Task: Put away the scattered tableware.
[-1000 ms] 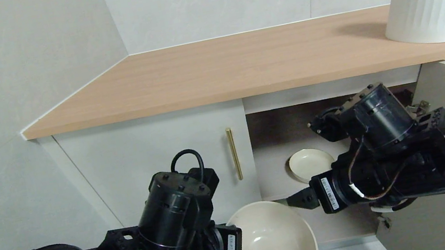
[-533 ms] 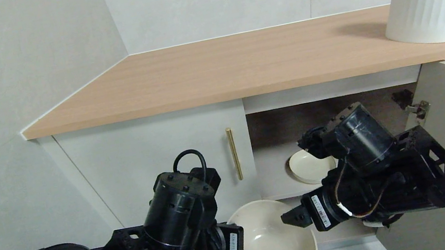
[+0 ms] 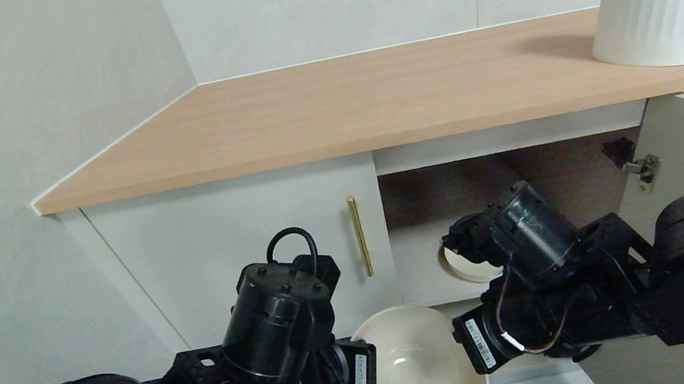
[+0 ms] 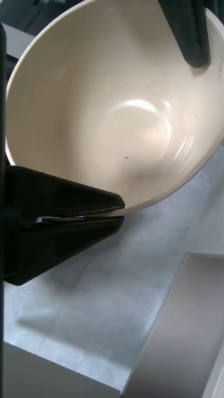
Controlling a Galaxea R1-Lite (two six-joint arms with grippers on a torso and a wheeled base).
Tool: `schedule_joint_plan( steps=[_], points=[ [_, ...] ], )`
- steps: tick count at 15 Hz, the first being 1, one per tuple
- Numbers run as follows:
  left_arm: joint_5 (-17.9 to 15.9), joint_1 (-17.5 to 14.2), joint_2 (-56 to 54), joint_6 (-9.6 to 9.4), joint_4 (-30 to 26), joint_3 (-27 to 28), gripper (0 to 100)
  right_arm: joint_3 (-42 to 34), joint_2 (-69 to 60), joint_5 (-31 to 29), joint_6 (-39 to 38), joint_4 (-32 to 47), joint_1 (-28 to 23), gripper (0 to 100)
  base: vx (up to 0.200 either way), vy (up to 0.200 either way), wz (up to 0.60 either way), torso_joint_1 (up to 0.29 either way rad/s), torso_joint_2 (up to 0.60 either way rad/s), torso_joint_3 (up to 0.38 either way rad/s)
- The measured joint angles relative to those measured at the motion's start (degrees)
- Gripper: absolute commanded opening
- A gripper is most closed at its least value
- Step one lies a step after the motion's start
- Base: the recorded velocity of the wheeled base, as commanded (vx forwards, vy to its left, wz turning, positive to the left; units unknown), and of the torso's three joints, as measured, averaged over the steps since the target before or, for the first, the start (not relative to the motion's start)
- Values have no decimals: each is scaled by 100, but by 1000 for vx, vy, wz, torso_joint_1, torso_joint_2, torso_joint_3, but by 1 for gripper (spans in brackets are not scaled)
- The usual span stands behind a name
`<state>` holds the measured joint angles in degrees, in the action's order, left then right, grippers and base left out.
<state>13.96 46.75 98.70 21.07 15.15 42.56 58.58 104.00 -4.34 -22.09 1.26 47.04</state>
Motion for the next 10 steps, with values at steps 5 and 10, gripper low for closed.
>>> schedule_joint_plan(
  steps=[5, 10],
  points=[
    [224, -1, 37, 0, 11, -26, 100, 0, 20, -37, -16, 13, -11, 0, 0, 0, 0, 0, 0, 0],
    [711, -69, -110, -40, 22, 7, 100, -20, 57, -59, -177, 9, -177, 0, 0, 0, 0, 0, 0, 0]
  ],
)
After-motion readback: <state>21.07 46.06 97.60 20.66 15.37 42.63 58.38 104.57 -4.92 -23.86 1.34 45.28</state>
